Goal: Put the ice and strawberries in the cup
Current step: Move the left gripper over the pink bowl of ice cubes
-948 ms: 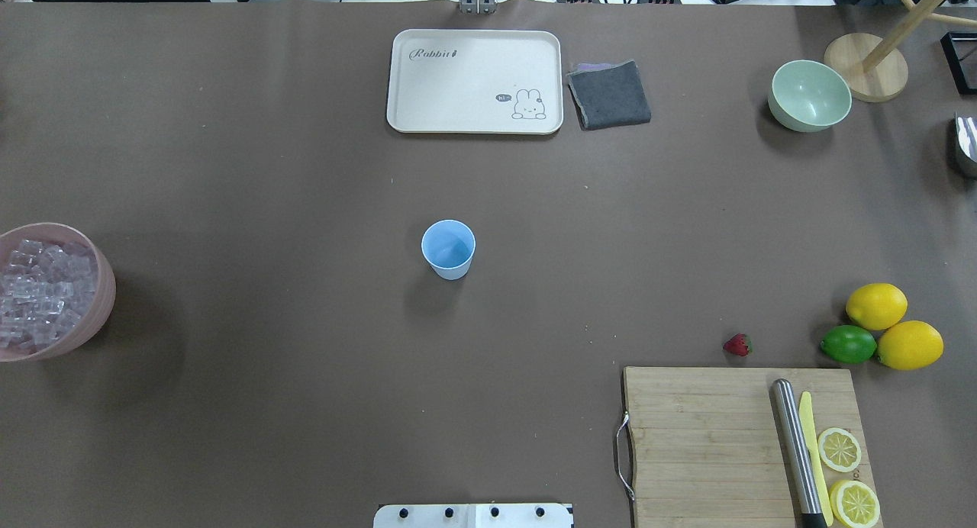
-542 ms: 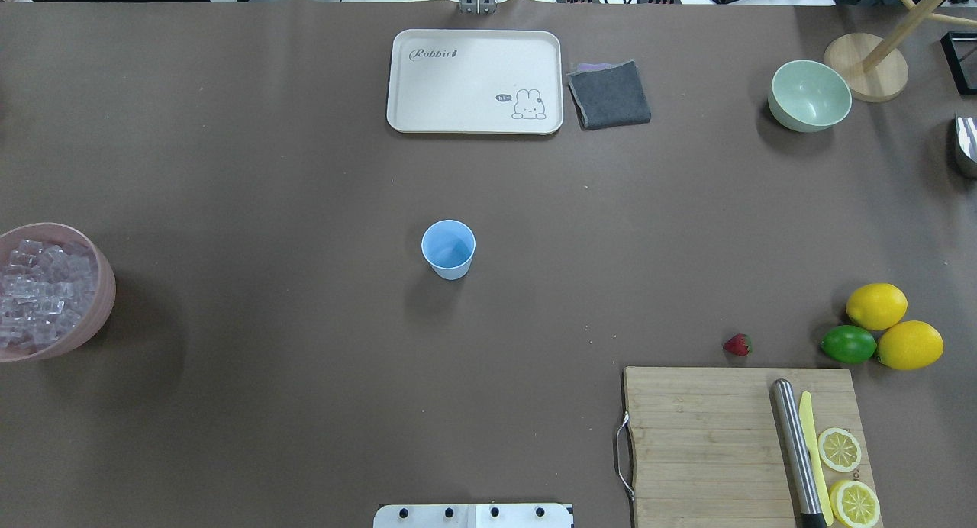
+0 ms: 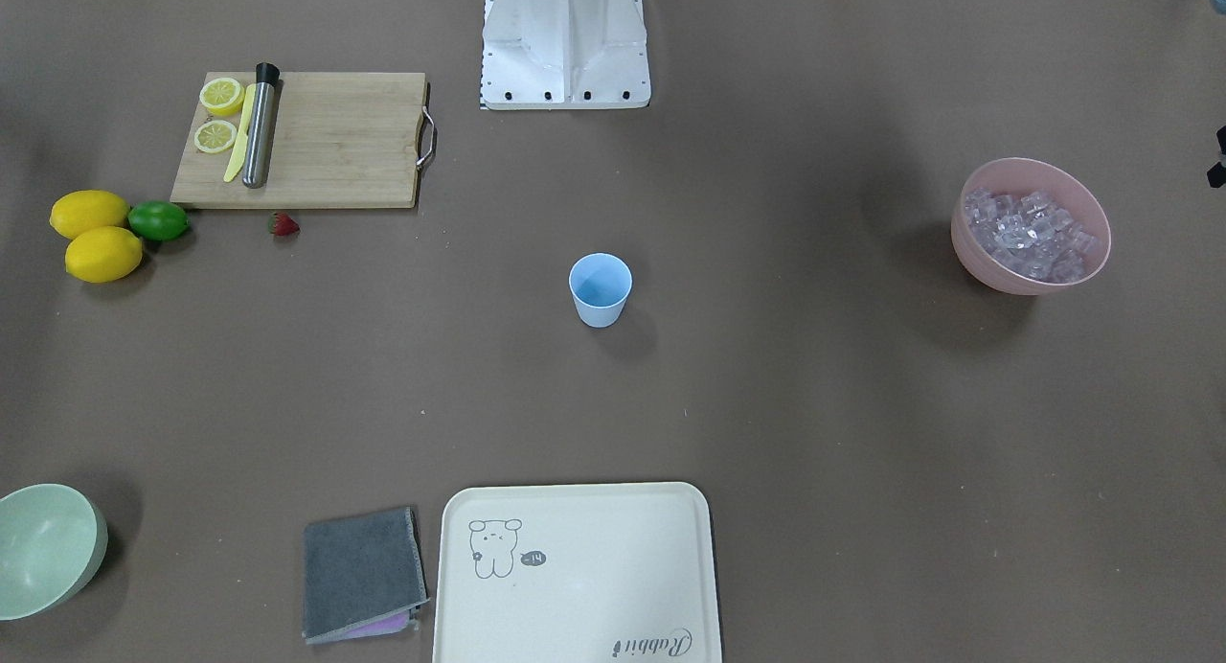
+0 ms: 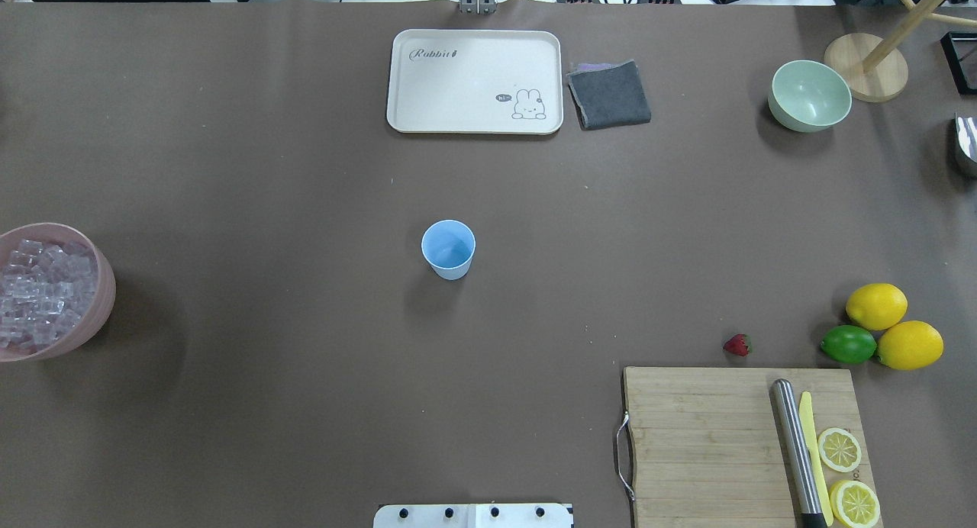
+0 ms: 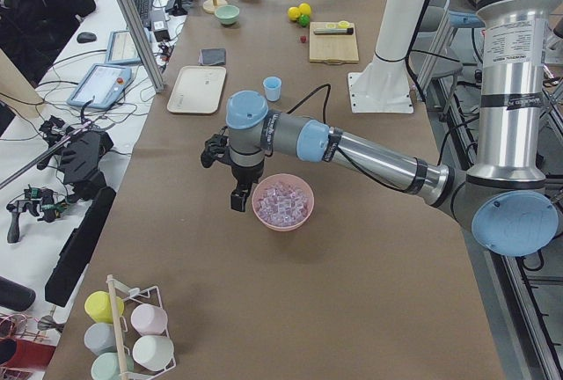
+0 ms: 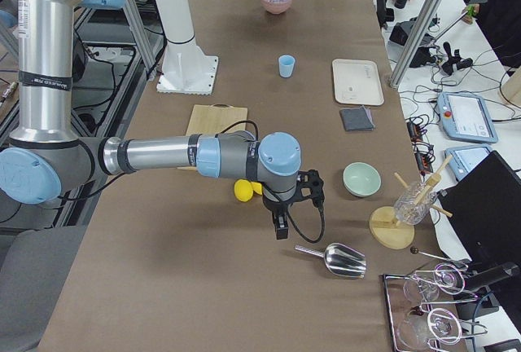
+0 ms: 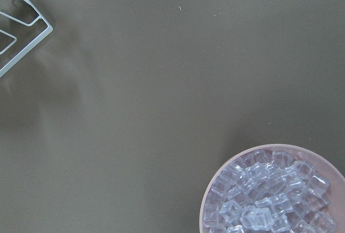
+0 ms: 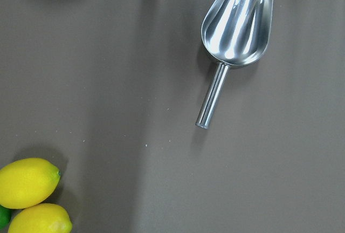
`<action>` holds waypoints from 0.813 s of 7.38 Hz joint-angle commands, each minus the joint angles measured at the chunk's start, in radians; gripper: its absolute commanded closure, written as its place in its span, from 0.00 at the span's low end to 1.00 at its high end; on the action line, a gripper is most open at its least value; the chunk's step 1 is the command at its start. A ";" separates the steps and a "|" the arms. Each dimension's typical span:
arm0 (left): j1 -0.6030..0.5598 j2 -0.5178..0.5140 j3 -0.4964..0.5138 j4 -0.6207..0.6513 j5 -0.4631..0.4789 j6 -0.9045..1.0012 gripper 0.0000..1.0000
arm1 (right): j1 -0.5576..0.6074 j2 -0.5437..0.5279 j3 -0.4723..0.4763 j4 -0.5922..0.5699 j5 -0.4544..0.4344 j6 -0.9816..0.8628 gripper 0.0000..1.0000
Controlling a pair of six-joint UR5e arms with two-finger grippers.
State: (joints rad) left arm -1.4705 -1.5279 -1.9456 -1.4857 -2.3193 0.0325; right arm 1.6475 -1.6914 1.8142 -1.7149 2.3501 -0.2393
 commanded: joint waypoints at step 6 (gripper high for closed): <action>0.004 0.061 -0.024 -0.105 -0.014 -0.068 0.03 | 0.000 -0.042 0.028 0.006 0.008 -0.005 0.00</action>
State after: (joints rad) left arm -1.4690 -1.4699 -1.9669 -1.5812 -2.3305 -0.0273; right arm 1.6475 -1.7306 1.8404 -1.7098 2.3560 -0.2431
